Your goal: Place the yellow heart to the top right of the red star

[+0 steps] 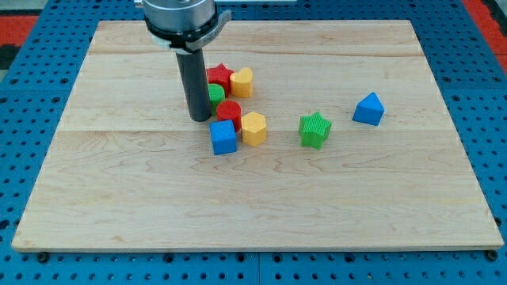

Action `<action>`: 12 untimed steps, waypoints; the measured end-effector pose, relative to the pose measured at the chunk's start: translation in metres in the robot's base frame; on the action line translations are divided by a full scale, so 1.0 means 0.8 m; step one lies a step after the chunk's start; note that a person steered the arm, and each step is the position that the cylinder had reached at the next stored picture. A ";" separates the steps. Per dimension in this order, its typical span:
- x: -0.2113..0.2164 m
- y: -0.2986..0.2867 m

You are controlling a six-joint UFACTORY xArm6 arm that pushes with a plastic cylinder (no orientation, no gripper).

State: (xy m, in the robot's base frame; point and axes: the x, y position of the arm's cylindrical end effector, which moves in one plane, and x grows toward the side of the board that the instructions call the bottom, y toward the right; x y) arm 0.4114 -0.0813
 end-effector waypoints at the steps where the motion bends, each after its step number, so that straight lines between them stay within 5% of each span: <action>1: -0.008 0.007; 3: -0.002 -0.033; 4: -0.095 -0.065; 5: -0.213 0.001; 6: -0.205 0.078; 8: -0.051 0.208; 11: -0.043 0.039; 12: -0.061 0.044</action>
State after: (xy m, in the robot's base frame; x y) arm 0.3627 -0.0462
